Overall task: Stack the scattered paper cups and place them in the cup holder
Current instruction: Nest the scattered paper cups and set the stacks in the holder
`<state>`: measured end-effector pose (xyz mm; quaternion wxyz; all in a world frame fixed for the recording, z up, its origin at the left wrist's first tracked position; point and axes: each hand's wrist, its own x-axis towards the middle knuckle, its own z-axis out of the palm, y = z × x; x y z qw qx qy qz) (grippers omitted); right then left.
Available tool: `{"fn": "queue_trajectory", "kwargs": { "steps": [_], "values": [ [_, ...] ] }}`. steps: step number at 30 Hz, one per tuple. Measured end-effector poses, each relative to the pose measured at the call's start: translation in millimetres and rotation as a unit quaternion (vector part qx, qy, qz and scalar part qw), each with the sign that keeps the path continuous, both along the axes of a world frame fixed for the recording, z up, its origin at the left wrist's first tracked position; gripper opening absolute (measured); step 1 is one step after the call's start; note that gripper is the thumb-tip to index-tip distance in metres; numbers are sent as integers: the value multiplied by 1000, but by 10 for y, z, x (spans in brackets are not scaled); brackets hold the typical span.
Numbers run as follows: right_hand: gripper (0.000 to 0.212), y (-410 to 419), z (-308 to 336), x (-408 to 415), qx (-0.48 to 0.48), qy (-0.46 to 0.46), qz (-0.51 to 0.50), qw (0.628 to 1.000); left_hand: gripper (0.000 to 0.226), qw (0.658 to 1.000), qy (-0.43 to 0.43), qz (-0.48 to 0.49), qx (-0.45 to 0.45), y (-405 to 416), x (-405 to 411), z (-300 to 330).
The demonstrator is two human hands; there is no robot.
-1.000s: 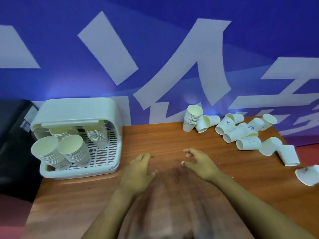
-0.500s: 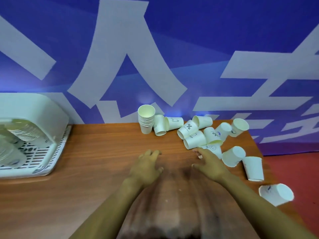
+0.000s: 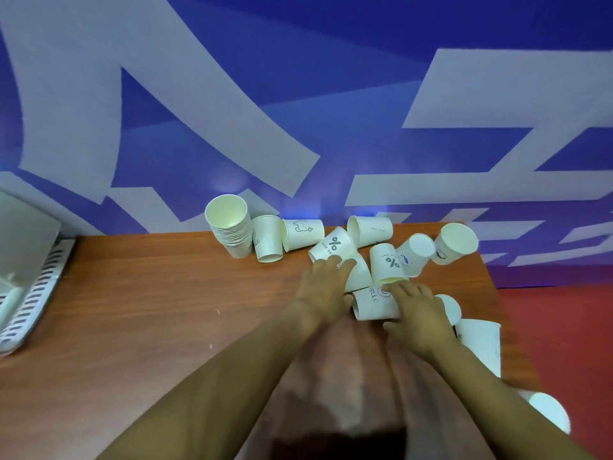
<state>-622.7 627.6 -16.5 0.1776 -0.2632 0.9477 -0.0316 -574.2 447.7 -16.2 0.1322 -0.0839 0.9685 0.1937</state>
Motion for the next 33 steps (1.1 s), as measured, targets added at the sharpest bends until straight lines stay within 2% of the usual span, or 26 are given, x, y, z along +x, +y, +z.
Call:
{"fn": "queue_trajectory", "kwargs": {
  "steps": [5, 10, 14, 19, 22, 24, 27, 31, 33],
  "values": [
    [71, -44, -100, -118, 47, 37, 67, 996, 66, 999, -3, -6, -33, 2, -205, -243],
    [64, -89, -189, -119, 47, 45, 90, 994, 73, 998, 0, 0, -67, 56, -178, -332],
    [60, -119, -113, -6, 76, 32, 110, 990, 94, 999, -33, 35, -25, 69, -19, -317],
    [63, -201, 43, 274, 78, -2, 127, 989, 99, 994, -68, 78, 33, -173, 521, -301],
    [66, -322, 183, 478, 56, -16, 127, 990, 101, 990, -49, 117, 58, -394, 928, -182],
    [67, -445, 281, 622, 20, -31, 123, 992, 102, 981, -11, 163, 106, -569, 1234, -104],
    [69, -706, 403, 875, -40, -73, 116, 990, 95, 952, 54, 232, 191, -848, 1759, -18],
    [69, -1131, 497, 1293, -90, -108, 108, 984, 80, 941, 61, 274, 188, -1167, 2452, 63],
    [71, -1350, 520, 1518, -101, -118, 110, 982, 66, 932, 95, 288, 196, -1334, 2729, 108]
  ]
}}
